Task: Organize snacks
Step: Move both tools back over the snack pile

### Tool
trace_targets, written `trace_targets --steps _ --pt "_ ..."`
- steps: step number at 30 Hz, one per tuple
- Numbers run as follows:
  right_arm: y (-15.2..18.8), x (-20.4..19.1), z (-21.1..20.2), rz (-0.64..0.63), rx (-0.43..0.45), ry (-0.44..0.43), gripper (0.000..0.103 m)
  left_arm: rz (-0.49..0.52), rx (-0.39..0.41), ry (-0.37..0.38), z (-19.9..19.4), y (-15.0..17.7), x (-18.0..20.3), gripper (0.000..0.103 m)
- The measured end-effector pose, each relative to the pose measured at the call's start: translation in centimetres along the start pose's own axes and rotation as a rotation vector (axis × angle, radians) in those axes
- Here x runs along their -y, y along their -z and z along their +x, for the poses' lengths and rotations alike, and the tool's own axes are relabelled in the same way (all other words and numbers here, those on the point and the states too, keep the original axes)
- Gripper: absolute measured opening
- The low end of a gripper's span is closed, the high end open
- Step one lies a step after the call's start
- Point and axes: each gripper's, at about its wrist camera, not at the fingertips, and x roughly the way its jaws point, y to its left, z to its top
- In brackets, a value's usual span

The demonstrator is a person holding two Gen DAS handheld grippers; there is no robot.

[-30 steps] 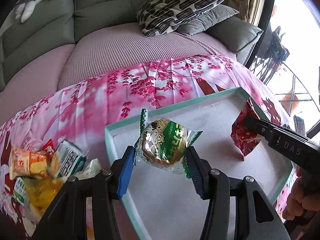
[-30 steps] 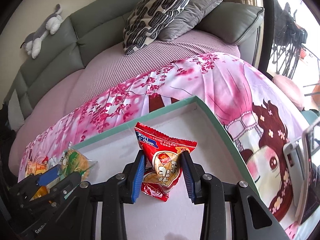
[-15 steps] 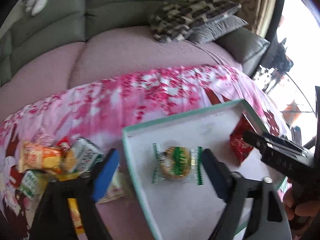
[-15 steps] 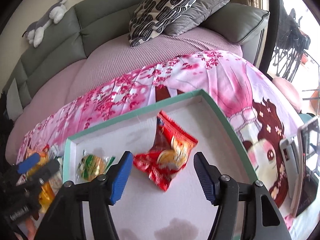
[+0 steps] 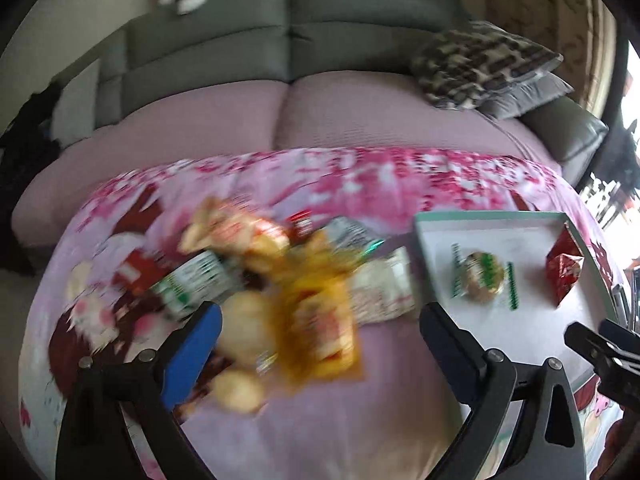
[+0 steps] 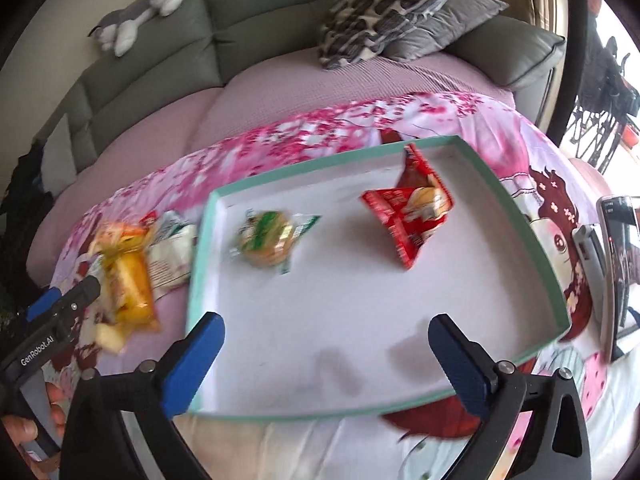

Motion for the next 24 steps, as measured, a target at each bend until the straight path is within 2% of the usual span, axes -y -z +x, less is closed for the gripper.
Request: trace_targets --steps 5,13,20,24 --pt "1.9 -3.4 -1.6 -0.035 0.024 -0.052 0.103 -0.056 0.043 -0.070 -2.8 1.8 -4.3 0.099" --pt "4.4 -8.5 -2.0 -0.106 0.022 -0.093 0.103 -0.173 0.123 -0.122 -6.0 5.0 -10.9 0.100" --pt "6.2 -12.4 -2.4 -0.169 0.036 -0.149 0.103 -0.268 0.153 -0.153 -6.9 7.3 -15.3 0.100" --pt "7.3 -14.4 -2.3 -0.203 0.045 -0.137 0.103 -0.318 0.143 -0.136 -7.3 8.6 -17.2 0.100"
